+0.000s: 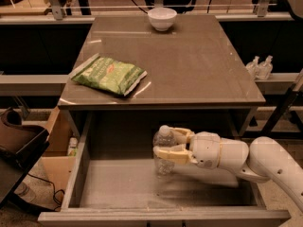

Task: Place water bottle into top drawer

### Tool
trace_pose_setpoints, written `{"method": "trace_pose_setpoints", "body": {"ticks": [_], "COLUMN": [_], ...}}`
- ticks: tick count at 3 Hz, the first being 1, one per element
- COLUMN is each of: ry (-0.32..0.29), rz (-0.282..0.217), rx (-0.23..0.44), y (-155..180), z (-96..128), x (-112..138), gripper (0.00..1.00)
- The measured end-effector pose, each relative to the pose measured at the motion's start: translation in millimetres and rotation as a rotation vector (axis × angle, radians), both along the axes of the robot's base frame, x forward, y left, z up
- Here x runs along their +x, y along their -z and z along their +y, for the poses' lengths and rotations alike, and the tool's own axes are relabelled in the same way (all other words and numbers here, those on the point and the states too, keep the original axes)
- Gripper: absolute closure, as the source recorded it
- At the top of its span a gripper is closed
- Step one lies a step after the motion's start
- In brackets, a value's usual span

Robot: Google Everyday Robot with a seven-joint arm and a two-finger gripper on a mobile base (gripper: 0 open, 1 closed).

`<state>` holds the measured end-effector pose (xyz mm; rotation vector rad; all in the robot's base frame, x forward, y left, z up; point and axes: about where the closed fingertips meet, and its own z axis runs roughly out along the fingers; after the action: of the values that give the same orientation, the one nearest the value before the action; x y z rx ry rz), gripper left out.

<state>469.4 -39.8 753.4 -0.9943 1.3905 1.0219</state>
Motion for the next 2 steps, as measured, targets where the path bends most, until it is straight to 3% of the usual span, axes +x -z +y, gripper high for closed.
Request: {"method": "trace_pose_setpoints", "body": {"ticks": [2], "ry": [-0.001], "rz": [0.014], "rx": [-0.025], "y": [27.6], "z": [5.3], "x": [-2.9], "gripper": [1.00]}}
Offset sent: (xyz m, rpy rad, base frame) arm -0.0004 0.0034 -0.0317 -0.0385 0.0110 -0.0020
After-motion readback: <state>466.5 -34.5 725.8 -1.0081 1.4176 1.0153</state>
